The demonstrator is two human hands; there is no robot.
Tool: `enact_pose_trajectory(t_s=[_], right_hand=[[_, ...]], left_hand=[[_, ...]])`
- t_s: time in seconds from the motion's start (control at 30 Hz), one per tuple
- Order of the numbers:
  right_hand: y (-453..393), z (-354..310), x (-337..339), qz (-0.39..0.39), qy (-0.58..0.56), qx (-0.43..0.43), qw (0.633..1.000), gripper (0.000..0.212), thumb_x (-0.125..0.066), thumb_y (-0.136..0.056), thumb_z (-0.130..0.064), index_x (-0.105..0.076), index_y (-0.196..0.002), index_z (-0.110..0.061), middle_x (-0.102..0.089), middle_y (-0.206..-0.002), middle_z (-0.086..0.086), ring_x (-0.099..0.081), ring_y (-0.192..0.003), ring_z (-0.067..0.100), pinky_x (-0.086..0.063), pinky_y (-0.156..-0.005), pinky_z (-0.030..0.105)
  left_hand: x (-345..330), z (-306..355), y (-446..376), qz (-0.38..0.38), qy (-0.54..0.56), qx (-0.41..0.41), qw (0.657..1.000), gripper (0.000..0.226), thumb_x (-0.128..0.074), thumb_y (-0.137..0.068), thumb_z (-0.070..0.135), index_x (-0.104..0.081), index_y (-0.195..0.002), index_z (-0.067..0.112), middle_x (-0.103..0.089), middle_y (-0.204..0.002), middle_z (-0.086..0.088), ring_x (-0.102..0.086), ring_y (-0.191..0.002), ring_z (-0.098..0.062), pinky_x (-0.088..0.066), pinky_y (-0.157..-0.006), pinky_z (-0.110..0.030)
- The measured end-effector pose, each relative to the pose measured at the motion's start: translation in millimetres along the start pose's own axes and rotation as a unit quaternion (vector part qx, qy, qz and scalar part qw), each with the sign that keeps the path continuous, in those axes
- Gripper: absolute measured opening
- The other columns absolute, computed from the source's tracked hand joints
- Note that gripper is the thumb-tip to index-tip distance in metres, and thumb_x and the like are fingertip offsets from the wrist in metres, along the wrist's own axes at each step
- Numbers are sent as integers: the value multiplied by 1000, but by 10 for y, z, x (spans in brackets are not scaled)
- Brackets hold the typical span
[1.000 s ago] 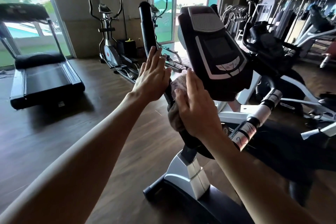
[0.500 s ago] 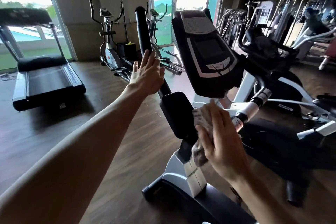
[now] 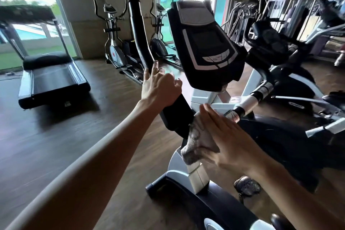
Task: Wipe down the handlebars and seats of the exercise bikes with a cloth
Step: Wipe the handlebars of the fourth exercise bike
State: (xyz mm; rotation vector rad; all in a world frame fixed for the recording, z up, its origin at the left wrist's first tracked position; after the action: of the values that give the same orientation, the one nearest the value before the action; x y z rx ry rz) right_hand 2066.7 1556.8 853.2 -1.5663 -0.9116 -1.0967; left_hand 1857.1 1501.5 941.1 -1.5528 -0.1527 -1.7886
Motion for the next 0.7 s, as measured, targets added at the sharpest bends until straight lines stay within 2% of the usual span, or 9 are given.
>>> enact_pose_trajectory(t_s=[0.07, 0.13, 0.23, 0.3, 0.4, 0.5, 0.6, 0.7], right_hand=[[-90, -60, -25, 69, 22, 22, 997, 107, -39, -90, -80, -3, -163, -9, -7, -171, 14, -11, -158, 30, -25, -124, 51], [-197, -184, -140, 139, -28, -5, 990, 100, -39, -97, -73, -19, -158, 4, -15, -167, 24, -16, -156, 35, -28, -123, 51], [-293, -327, -252, 230, -64, -74, 968, 92, -39, -99, -69, -34, -151, 7, -30, -161, 25, -32, -149, 38, -34, -120, 49], [-282, -364, -254, 253, -69, -87, 961, 86, -40, -100, -66, -41, -146, 7, -44, -151, 23, -44, -140, 38, -39, -116, 47], [-221, -337, -221, 219, -80, -49, 971, 74, -41, -102, -59, -44, -143, 2, -48, -142, 17, -48, -132, 33, -42, -111, 43], [-33, -243, -176, 159, -84, 15, 984, 67, -48, -102, -49, -37, -149, -2, -39, -150, 13, -35, -145, 28, -32, -121, 41], [104, -151, -121, 133, -49, 26, 990, 65, -49, -100, -44, -35, -151, -6, -35, -155, 12, -24, -152, 26, -21, -126, 38], [-82, -242, -156, 143, -38, -11, 989, 60, -49, -97, -46, -46, -140, -5, -45, -143, 12, -36, -144, 30, -31, -119, 45]], left_hand=[[-17, 22, 8, 8, -19, 5, 1000, 43, -41, -103, 40, -74, -111, 13, -47, -155, -14, -5, -159, -21, -8, -127, -47], [-21, 35, 5, 15, -24, 11, 1000, 43, -41, -102, 39, -75, -110, 14, -46, -156, -14, -7, -159, -21, -10, -127, -48], [-18, 40, -15, 16, -45, 20, 999, 45, -39, -101, 38, -75, -113, 13, -45, -156, -14, -9, -158, -21, -13, -126, -49], [-21, 49, -20, 11, -61, 20, 998, 49, -36, -102, 39, -75, -116, 13, -45, -156, -13, -9, -158, -20, -13, -126, -50], [-18, 38, 10, -4, -70, 18, 997, 52, -32, -103, 41, -74, -118, 14, -47, -155, -11, -8, -158, -19, -15, -125, -50], [-5, 24, 51, -27, -54, 25, 998, 52, -30, -104, 41, -72, -118, 14, -44, -157, -6, -4, -158, -17, -27, -117, -51], [7, 49, 88, -21, -42, 34, 998, 51, -29, -105, 41, -70, -119, 15, -43, -159, -5, -6, -158, -16, -39, -108, -50], [21, 97, 119, -3, -59, 55, 997, 47, -32, -106, 38, -67, -125, 13, -44, -159, -7, -7, -158, -17, -40, -107, -47]])
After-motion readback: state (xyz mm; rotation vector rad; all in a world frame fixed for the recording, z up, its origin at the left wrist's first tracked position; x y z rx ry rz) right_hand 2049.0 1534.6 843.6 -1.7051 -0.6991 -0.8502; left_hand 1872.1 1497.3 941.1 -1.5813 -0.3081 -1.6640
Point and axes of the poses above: each hand's wrist, its own y-axis away from the middle knuckle, its own x-axis out of the back of the hand, z = x × y, the point moved 5 cm from there along -y, towards the middle knuckle
